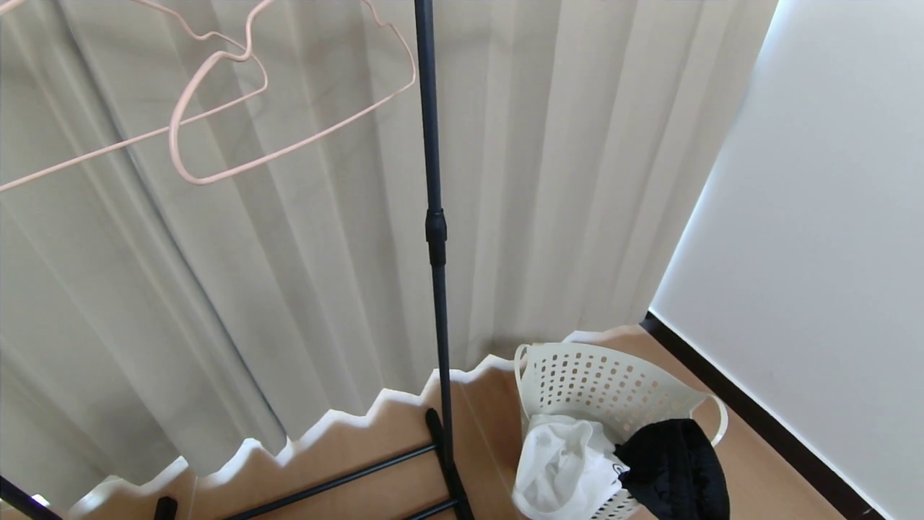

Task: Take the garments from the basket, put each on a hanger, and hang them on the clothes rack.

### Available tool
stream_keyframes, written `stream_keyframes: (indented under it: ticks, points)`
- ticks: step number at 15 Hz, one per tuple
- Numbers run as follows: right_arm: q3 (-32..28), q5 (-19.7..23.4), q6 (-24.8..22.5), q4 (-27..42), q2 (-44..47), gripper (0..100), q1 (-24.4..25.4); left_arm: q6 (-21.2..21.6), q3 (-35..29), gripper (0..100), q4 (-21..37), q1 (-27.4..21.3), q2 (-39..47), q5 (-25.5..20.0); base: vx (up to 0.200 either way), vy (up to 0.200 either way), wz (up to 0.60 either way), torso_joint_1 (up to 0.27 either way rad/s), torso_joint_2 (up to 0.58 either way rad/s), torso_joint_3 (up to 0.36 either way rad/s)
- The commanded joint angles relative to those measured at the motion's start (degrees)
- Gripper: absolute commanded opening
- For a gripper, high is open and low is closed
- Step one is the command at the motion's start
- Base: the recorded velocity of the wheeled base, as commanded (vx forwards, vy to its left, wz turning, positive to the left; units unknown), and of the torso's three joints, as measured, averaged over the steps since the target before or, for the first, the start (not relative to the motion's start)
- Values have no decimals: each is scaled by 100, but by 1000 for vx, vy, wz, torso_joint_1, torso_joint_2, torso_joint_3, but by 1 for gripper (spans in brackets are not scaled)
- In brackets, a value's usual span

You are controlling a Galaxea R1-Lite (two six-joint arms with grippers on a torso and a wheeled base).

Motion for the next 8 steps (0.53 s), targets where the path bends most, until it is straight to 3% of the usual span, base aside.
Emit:
stream_keyframes:
  ticks: [1,6,8]
  points:
    - [1,2,-1,1,-2,100,2,-4,1,100,-1,13,6,-2,0,0,0,0,0,0]
    - [1,2,-1,1,-2,100,2,-13,-8,100,-1,13,-2,-2,0,0,0,0,0,0]
    - [1,2,-1,1,-2,100,2,-13,-8,100,-1,13,-2,-2,0,0,0,2,-2,-132]
